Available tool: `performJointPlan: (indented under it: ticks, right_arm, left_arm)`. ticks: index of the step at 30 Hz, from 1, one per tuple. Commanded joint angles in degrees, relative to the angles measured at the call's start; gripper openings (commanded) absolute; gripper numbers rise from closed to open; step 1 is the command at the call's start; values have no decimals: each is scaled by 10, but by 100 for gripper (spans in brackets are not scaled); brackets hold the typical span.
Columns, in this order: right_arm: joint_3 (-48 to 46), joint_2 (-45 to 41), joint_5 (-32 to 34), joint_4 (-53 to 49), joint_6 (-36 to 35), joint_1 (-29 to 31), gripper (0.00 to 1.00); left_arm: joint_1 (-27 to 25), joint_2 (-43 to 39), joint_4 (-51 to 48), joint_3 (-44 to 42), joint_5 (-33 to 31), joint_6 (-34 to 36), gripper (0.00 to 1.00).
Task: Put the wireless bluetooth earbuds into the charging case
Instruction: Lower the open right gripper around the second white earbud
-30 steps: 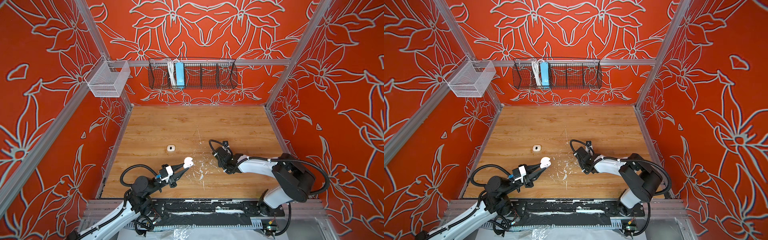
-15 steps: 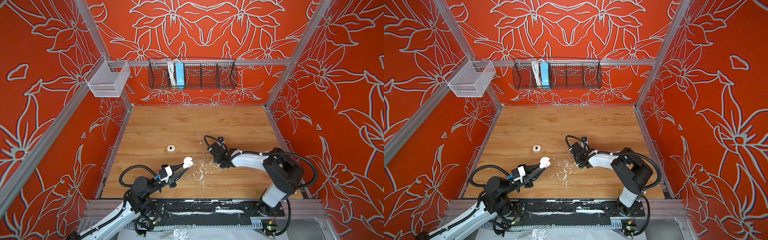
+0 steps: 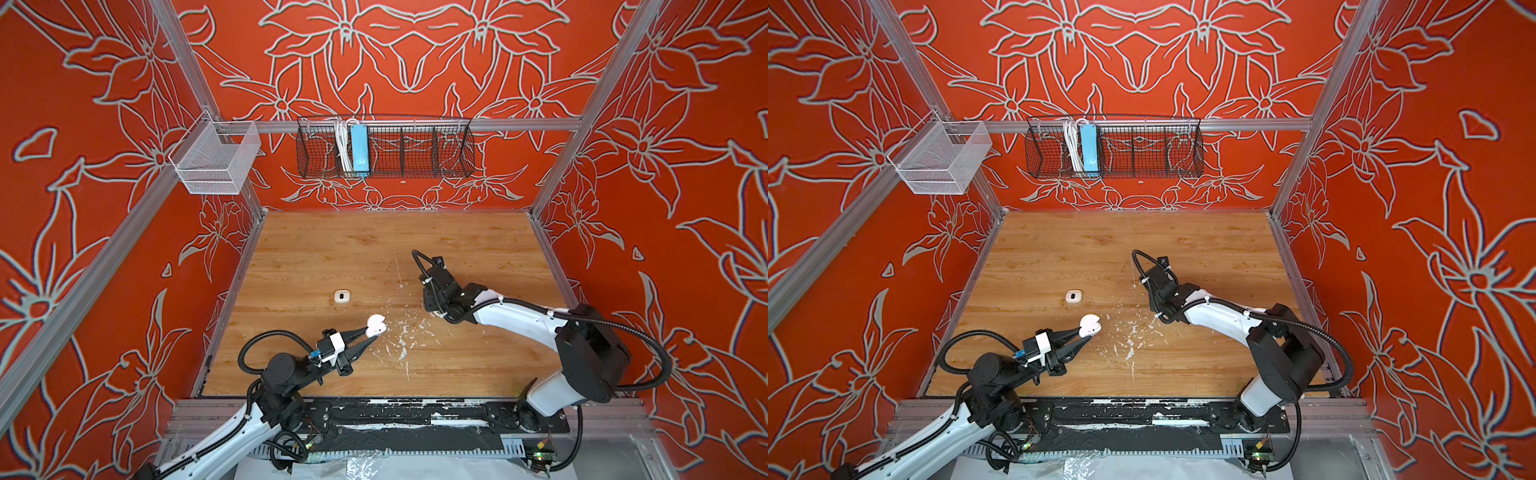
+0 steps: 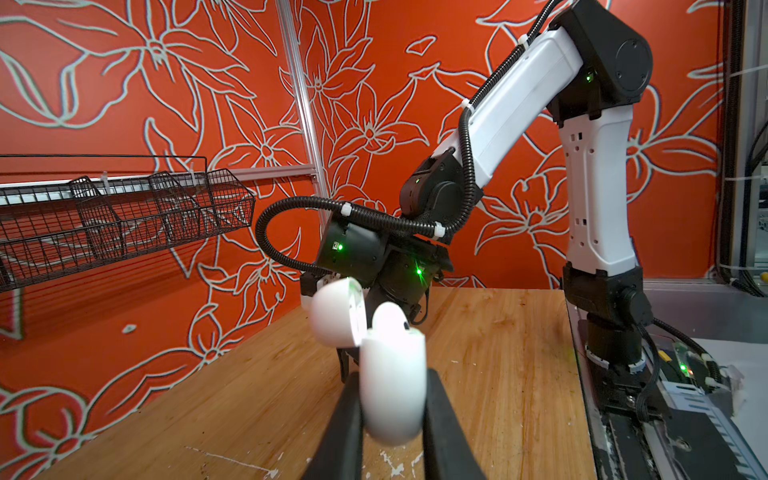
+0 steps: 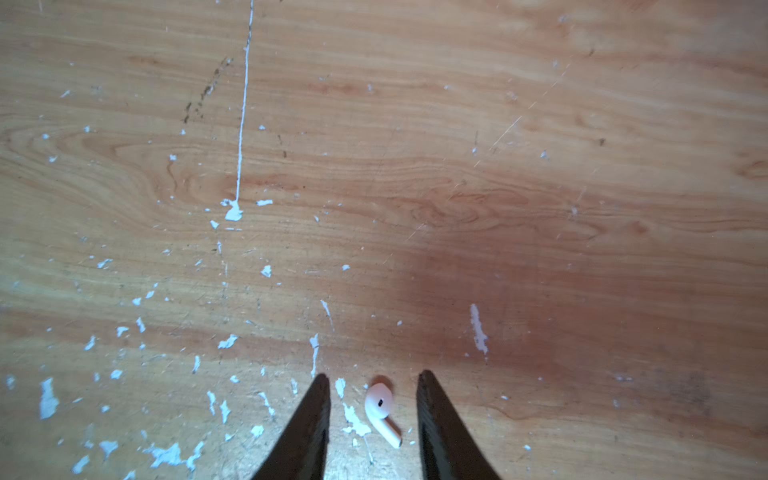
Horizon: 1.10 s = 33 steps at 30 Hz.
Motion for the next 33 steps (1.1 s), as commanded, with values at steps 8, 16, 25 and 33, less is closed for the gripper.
performJointPlan:
  ticks: [8, 16, 25, 33]
  right_arm:
    - [-20, 0, -75, -23, -41, -8, 53]
    - [-36, 24, -59, -18, -33, -8, 52]
    - [-40, 47, -39, -21, -35, -10, 51]
    - [-38, 67, -31, -17, -29, -25, 45]
  left_arm:
    - [-1, -6, 7, 8, 6, 3, 0]
    - [-1, -9, 6, 6, 5, 3, 0]
    - [-1, -12, 5, 6, 3, 5, 0]
    - [-1, -12, 5, 6, 3, 5, 0]
